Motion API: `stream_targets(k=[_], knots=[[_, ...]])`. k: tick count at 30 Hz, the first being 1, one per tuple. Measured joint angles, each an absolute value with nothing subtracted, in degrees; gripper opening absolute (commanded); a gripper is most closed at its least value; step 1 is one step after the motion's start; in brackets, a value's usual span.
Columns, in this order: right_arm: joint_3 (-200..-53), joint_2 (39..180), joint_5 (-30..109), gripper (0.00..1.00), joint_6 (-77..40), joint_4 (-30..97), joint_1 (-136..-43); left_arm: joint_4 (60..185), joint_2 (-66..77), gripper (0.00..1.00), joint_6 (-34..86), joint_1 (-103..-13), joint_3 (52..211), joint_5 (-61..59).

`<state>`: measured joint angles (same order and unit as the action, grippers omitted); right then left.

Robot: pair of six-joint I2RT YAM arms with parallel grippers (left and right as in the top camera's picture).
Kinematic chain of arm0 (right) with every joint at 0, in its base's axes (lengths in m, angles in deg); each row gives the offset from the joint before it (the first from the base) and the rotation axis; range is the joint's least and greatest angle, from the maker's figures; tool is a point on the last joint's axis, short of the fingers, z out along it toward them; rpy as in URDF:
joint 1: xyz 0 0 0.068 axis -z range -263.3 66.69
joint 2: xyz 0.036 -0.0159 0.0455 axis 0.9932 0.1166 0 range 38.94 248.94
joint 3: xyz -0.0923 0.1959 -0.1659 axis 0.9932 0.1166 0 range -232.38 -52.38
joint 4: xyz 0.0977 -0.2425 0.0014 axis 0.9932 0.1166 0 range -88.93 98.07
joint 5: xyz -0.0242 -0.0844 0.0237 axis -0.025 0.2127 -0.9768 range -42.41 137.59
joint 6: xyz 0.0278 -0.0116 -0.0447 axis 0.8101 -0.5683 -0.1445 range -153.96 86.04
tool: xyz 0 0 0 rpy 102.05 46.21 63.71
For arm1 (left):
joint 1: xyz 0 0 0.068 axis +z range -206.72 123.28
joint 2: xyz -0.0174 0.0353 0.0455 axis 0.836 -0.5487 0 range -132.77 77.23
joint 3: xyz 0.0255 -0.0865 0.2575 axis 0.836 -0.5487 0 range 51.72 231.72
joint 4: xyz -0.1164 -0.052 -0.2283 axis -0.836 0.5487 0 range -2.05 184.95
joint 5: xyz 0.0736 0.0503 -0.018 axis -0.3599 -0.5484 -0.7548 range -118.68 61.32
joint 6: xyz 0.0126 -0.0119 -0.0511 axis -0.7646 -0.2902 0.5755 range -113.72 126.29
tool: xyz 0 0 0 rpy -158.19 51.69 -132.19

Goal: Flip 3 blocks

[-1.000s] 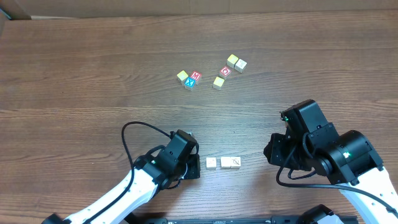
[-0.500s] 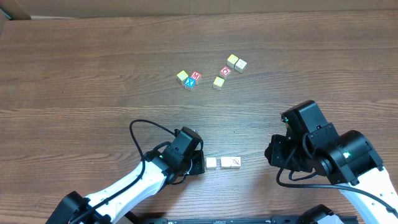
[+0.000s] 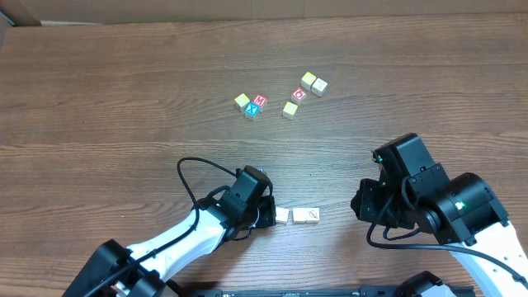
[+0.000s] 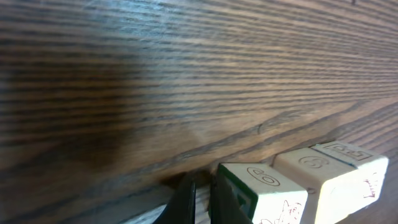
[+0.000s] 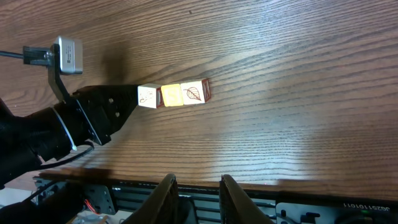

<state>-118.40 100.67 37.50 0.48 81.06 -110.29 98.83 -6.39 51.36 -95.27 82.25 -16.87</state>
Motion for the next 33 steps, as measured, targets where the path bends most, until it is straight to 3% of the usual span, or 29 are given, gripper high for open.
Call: stream_targets(k=[10, 33], knots=[[-118.4, 100.7, 37.5, 0.25, 0.5, 81.1, -110.3, 98.0, -6.8, 0.04, 51.8, -95.3, 82.2, -14.3], [-118.4, 100.7, 37.5, 0.24, -0.6, 81.2, -110.3, 98.8, -6.8, 0.04, 70.9, -95.3, 82.2, -14.1]])
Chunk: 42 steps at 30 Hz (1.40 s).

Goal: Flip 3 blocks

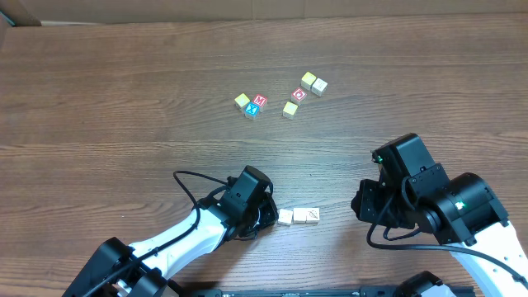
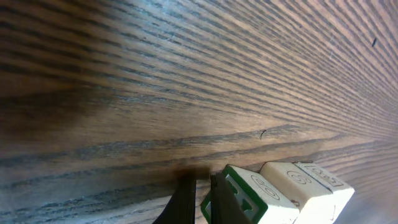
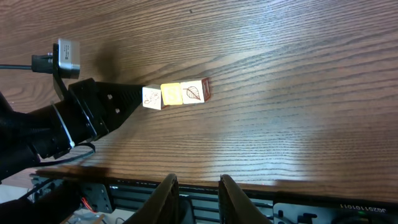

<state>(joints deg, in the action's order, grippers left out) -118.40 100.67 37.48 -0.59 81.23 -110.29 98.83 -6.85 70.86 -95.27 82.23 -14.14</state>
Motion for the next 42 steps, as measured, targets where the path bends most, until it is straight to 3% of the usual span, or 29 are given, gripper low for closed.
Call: stream_targets(k=[23, 33, 42], knots=[[-118.4, 100.7, 37.5, 0.24, -1.0, 81.3, -110.3, 99.5, -6.9, 0.04, 80.1, -95.3, 82.2, -11.8], [-118.4, 100.7, 37.5, 0.23, -1.0, 81.8, -110.3, 108.6, -4.7, 0.04, 79.8, -95.4, 83.0, -12.6], [-118.4, 100.7, 37.5, 0.23, -2.0, 81.5, -110.3, 110.5, -2.1, 0.04, 79.9, -104.5, 82.7, -13.3]])
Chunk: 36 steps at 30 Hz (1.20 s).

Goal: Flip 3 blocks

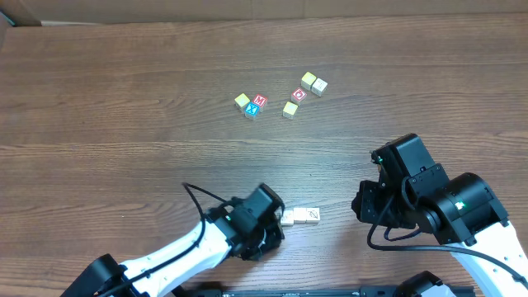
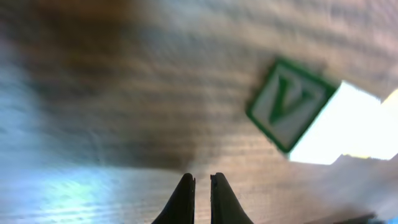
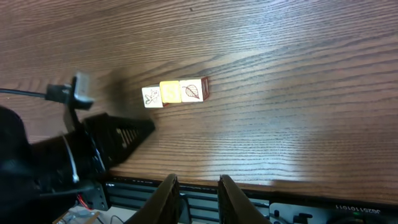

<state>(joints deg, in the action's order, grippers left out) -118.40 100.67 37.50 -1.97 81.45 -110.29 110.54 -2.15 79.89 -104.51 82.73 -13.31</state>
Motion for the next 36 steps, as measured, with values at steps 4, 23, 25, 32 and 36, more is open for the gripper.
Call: stream_targets(k=[4, 23, 25, 32, 36], knots=[[-118.4, 100.7, 37.5, 0.23, -2.1, 81.3, -110.3, 110.5, -2.1, 0.04, 81.1, -107.6, 82.7, -15.1], [-118.4, 100.7, 37.0, 0.22, -2.2, 81.6, -110.3, 101.7, -5.8, 0.04, 82.5, -107.7, 82.7, -20.0], [-118.4, 100.7, 36.9, 0.22, -2.3, 81.6, -110.3, 101.6, -6.0, 0.04, 82.5, -107.7, 82.8, -19.9], [-118.4, 100.7, 36.8, 0.22, -2.3, 81.6, -110.3, 101.1, -6.1, 0.04, 82.5, -107.7, 82.8, -20.0], [-118.4, 100.7, 36.8, 0.22, -2.2, 81.6, -110.3, 100.8, -6.2, 0.04, 82.5, -107.7, 82.8, -19.9]])
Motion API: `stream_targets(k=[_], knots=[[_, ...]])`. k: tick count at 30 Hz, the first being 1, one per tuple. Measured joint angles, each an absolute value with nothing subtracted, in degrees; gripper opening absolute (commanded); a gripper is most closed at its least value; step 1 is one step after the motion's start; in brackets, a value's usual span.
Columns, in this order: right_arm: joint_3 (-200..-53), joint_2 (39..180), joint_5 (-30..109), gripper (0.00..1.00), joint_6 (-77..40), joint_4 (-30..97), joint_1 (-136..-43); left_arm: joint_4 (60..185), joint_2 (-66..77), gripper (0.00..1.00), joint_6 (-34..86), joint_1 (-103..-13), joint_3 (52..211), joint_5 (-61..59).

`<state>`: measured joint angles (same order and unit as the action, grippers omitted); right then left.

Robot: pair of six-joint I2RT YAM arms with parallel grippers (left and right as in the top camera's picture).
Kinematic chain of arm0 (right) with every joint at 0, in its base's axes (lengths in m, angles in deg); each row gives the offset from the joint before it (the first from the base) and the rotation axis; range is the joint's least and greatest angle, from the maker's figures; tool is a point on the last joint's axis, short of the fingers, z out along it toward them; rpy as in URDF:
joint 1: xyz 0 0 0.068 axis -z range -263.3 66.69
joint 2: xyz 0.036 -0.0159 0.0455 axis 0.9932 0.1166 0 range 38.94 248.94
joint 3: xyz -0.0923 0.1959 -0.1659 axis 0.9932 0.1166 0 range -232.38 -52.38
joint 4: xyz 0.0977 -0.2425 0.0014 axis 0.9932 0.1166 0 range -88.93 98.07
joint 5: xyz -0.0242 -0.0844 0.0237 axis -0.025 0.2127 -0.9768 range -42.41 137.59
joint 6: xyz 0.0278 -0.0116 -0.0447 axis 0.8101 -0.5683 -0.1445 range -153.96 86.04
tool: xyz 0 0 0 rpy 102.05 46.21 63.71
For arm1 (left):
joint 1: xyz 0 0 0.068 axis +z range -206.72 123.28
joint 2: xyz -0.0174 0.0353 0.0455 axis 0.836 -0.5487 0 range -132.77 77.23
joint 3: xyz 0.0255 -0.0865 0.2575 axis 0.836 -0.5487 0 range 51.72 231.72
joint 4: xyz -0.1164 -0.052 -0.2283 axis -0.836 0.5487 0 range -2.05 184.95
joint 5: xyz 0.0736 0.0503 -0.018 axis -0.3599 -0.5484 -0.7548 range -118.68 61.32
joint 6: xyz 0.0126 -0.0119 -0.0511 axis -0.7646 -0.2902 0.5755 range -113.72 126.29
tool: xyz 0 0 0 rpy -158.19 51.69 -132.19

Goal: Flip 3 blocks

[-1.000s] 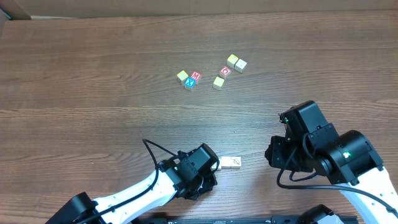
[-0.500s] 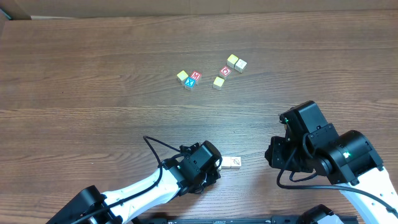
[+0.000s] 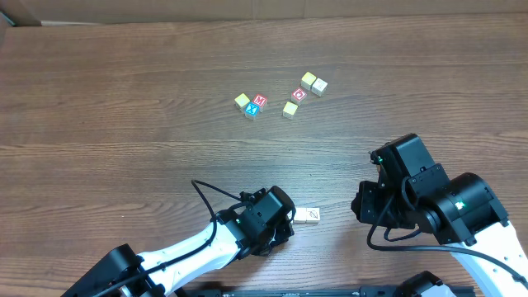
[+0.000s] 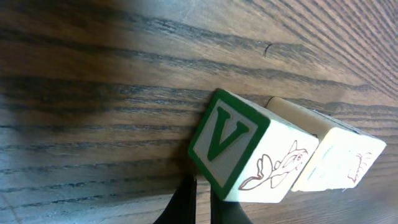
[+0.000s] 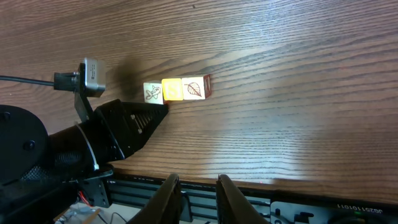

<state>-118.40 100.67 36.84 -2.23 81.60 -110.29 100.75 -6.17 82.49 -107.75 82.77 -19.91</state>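
A row of three blocks lies near the table's front edge. In the left wrist view the end block (image 4: 231, 138) shows a green-framed V on one face and a line drawing on another, with a cream block (image 4: 339, 155) beside it. My left gripper (image 4: 200, 186) is shut, its tips low at the V block's near bottom edge. From the right wrist the row reads drawing block (image 5: 152, 92), yellow block (image 5: 171, 90), leaf block (image 5: 194, 88). Overhead, the left gripper (image 3: 283, 221) covers the row's left end. My right gripper (image 5: 194, 182) is open beyond the front edge, holding nothing.
Several loose blocks sit at the back middle: a yellow one (image 3: 242, 101), a red M (image 3: 259, 101), a blue one (image 3: 252, 110), another yellow (image 3: 289, 109), a red O (image 3: 299, 94) and a pair (image 3: 313, 82). The right arm (image 3: 421, 198) stands at the front right.
My left gripper, then off the row's left end with a blurred view of the V face, is now right against the V block and covers it from above. The right arm has not moved.
My left gripper was shut and low on the table at the left end of the block row, then still there, a little closer. Later it stood back from the row with the V face in view. Now its tips are at the V block's base. The row has stayed put.
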Motion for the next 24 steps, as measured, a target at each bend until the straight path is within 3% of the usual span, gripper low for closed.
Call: stream_targets(k=[24], knots=[[-118.4, 100.7, 36.8, 0.20, -2.3, 81.6, -110.3, 95.4, -8.1, 0.04, 82.6, -109.3, 82.8, -19.5]])
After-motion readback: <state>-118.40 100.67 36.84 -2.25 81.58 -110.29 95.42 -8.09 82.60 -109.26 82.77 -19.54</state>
